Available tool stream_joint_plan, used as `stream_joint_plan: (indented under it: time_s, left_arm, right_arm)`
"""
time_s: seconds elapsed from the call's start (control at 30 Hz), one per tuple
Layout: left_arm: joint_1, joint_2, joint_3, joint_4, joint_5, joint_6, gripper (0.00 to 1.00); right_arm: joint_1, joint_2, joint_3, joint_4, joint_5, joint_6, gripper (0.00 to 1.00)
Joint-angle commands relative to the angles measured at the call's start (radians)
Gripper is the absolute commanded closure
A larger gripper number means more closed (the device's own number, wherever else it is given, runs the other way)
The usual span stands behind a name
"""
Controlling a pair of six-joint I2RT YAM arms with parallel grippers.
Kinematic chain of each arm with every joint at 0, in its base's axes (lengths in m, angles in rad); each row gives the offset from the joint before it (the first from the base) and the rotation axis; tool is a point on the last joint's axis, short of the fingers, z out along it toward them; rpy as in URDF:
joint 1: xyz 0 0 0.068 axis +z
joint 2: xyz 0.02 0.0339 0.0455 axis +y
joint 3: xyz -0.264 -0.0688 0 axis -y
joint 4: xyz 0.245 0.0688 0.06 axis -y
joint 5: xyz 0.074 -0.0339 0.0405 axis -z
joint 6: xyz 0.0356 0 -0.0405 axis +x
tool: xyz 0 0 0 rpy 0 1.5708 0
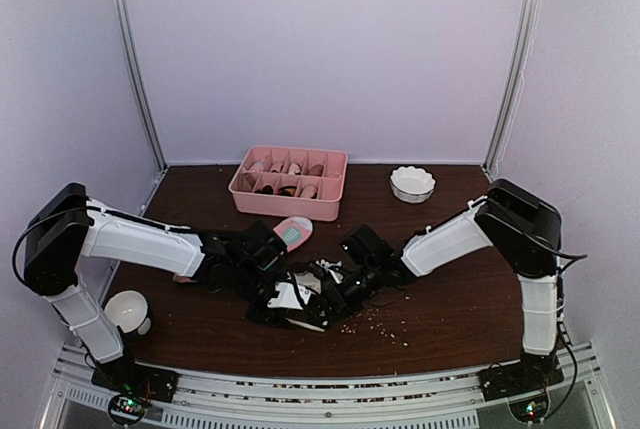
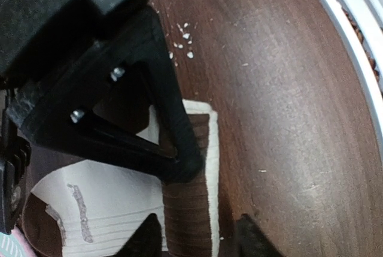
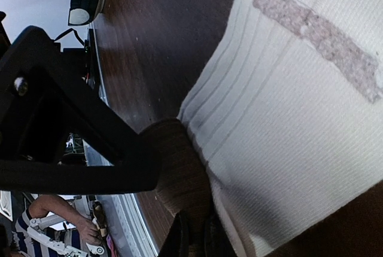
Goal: Roll the socks
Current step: Roll the sock at the center of the board.
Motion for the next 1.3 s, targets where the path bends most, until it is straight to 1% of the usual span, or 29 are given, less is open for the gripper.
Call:
stream_joint_plan:
  time_s: [0.0, 0.03, 0.13, 0.3, 0.57, 0.63, 0.73, 0.8, 0.83, 0.9, 0.97, 1.0, 1.13, 1.17, 1.2, 1.23, 1.27]
  left_arm:
    - [-0.011, 0.033, -0.01, 0.094, -0.096, 0.02, 0.67]
    - [-0.013, 0.04, -0.009, 0.096, -0.105, 0.022, 0.69]
    - [-0.02, 0.053, -0.011, 0.093, -0.114, 0.028, 0.7]
    - [-0.042, 0.063, -0.034, 0.096, -0.14, 0.043, 0.68]
    - [-0.046, 0.106, -0.018, 0.079, -0.194, 0.034, 0.67]
    - [-0.047, 0.12, -0.015, 0.077, -0.209, 0.033, 0.73]
    - [-0.047, 0.138, 0.0, 0.059, -0.221, 0.016, 0.86]
    - [-0.043, 0.149, 0.021, 0.022, -0.197, 0.001, 0.96]
    - [-0.036, 0.153, 0.031, 0.002, -0.175, -0.008, 0.99]
    - [-0.017, 0.154, 0.049, -0.037, -0.12, -0.024, 1.0]
    - [0.015, 0.156, 0.08, -0.08, -0.058, -0.038, 1.0]
    - [0.032, 0.16, 0.096, -0.102, -0.026, -0.044, 1.0]
    - [0.081, 0.2, 0.171, -0.205, 0.072, -0.059, 0.99]
    - [0.087, 0.21, 0.185, -0.221, 0.089, -0.063, 0.99]
    - [0.092, 0.22, 0.198, -0.238, 0.105, -0.069, 0.99]
    - [0.097, 0.228, 0.21, -0.254, 0.12, -0.073, 0.99]
    - [0.101, 0.236, 0.221, -0.269, 0.136, -0.078, 0.99]
  right_arm:
    - [-0.017, 0.091, -0.069, -0.162, 0.167, 0.011, 1.0]
    - [-0.016, 0.091, -0.072, -0.156, 0.163, 0.017, 1.0]
    - [-0.017, 0.093, -0.079, -0.138, 0.156, 0.023, 1.0]
    - [-0.018, 0.093, -0.078, -0.122, 0.142, 0.031, 1.0]
    - [-0.029, 0.075, -0.086, -0.12, 0.137, 0.029, 0.99]
    - [-0.033, 0.07, -0.091, -0.121, 0.137, 0.026, 0.99]
    - [-0.038, 0.044, -0.095, -0.132, 0.169, -0.002, 0.91]
    - [-0.041, 0.016, -0.092, -0.158, 0.221, -0.045, 0.88]
    - [-0.044, -0.001, -0.092, -0.172, 0.253, -0.066, 0.87]
    - [-0.05, -0.044, -0.098, -0.178, 0.31, -0.1, 0.85]
    - [-0.058, -0.089, -0.118, -0.183, 0.365, -0.129, 0.75]
    - [-0.062, -0.111, -0.128, -0.18, 0.39, -0.14, 0.72]
    - [-0.073, -0.202, -0.171, -0.193, 0.501, -0.197, 0.64]
    - [-0.074, -0.228, -0.188, -0.19, 0.538, -0.209, 0.6]
    - [-0.074, -0.258, -0.207, -0.179, 0.582, -0.219, 0.54]
    - [-0.074, -0.287, -0.229, -0.166, 0.622, -0.23, 0.12]
    - [-0.074, -0.322, -0.251, -0.148, 0.67, -0.24, 0.01]
